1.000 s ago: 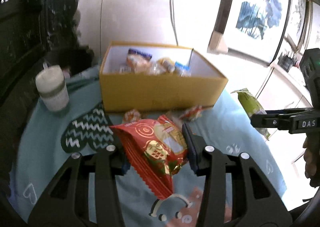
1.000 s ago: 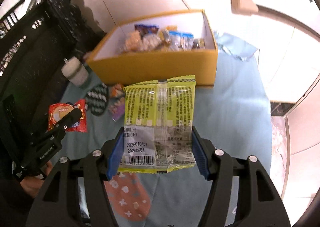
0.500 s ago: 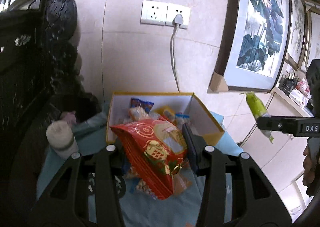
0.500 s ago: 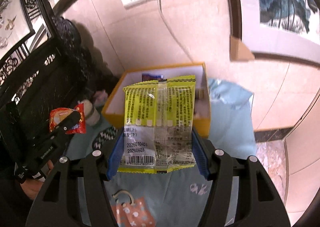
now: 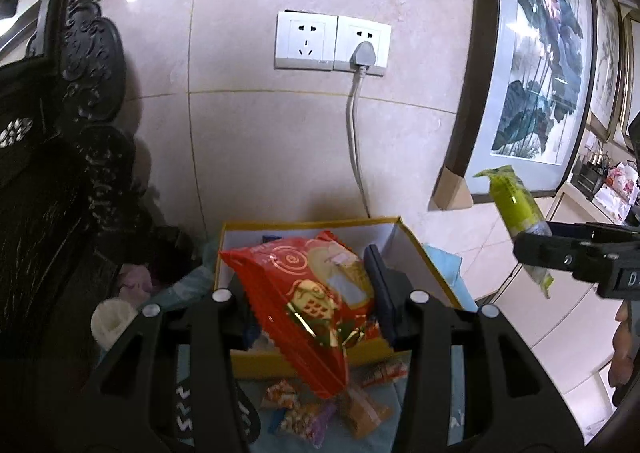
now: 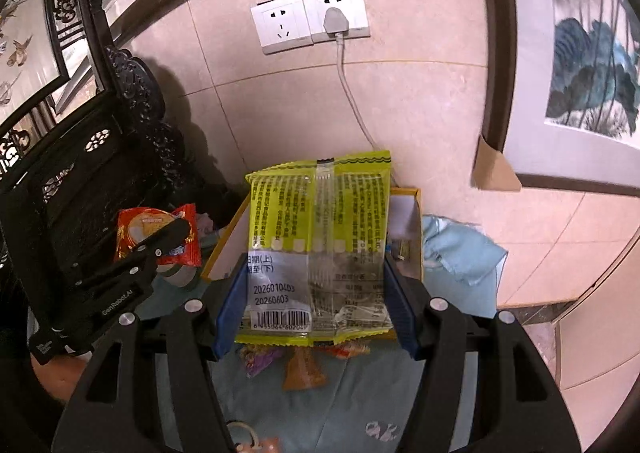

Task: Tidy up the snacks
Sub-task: 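Carry the yellow-green bag and red biscuit packet over the box and open both tools, then grasp the brown paper bag with the right tool while the left tool grasps the purple-white candy bag, then carry the brown bag and candy bag over the box and open both tools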

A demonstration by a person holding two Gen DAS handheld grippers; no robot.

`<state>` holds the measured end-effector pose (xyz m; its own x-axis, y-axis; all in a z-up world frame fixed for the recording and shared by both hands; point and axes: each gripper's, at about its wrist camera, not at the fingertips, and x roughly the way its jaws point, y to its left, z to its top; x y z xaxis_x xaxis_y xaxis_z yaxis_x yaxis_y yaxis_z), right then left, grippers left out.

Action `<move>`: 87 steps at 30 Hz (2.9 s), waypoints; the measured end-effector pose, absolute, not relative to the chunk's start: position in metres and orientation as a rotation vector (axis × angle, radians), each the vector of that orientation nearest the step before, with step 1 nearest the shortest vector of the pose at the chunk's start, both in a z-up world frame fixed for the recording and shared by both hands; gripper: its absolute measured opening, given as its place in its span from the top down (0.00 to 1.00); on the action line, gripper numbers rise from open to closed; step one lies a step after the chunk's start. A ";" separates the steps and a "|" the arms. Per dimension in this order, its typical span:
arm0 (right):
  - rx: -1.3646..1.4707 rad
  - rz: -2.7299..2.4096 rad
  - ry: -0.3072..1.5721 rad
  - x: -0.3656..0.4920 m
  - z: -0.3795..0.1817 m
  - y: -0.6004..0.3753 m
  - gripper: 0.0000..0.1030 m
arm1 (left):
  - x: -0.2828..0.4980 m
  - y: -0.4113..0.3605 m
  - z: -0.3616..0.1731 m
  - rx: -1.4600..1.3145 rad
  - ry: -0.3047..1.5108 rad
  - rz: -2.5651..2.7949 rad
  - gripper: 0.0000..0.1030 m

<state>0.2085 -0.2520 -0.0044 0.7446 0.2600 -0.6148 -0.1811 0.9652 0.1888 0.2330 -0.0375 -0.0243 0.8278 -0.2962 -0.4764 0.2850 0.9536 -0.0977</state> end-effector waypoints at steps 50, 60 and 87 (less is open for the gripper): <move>-0.155 0.336 1.147 0.240 -0.268 -0.136 0.57 | 0.231 0.010 -0.284 0.050 0.875 -0.208 0.53; 0.065 0.348 1.099 0.196 -0.239 -0.184 0.62 | 0.196 0.016 -0.248 -0.006 0.791 -0.290 0.56; 0.114 0.272 0.717 0.152 -0.028 -0.254 0.62 | 0.165 -0.046 -0.054 0.066 0.568 -0.287 0.55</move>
<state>0.1519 -0.2540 -0.0280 0.7203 0.2844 -0.6326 -0.2068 0.9587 0.1955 0.1645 -0.0457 -0.0538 0.8041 -0.2500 -0.5393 0.2864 0.9579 -0.0170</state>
